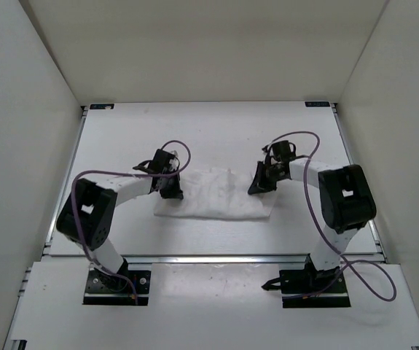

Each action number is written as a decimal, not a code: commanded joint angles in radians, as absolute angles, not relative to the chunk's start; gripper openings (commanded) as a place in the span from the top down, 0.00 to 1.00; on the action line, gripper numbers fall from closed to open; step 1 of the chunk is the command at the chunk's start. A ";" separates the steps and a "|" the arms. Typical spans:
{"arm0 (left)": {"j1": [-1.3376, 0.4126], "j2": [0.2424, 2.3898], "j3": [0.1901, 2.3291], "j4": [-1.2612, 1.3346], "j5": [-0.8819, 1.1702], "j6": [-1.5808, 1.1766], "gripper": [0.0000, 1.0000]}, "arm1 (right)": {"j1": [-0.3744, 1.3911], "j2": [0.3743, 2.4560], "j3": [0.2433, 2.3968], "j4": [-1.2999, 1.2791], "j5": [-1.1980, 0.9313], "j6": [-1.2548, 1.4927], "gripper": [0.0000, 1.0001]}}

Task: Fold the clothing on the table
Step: Fold the skirt

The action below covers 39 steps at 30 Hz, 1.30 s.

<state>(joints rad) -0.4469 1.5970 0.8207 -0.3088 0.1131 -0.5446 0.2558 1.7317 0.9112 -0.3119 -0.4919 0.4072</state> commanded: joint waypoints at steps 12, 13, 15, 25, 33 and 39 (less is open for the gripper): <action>-0.305 1.960 1.322 -0.405 0.285 -0.403 0.66 | 0.080 2.022 1.498 -0.448 -0.391 0.267 0.80; -0.304 1.957 1.363 -0.408 0.296 -0.396 0.57 | 0.084 2.010 1.520 -0.459 -0.374 0.264 0.64; -0.307 1.947 1.406 -0.422 0.304 -0.385 0.26 | 0.101 1.967 1.555 -0.489 -0.336 0.252 0.40; -0.230 1.784 1.290 -0.377 0.083 -0.321 0.30 | 0.104 1.722 1.269 -0.534 -0.256 0.347 0.23; -0.222 1.804 1.229 -0.394 0.003 -0.313 0.59 | 0.208 1.641 1.049 -0.424 -0.265 0.465 0.17; -0.219 1.829 1.207 -0.385 0.029 -0.316 0.80 | 0.238 1.683 1.043 -0.364 -0.230 0.500 0.17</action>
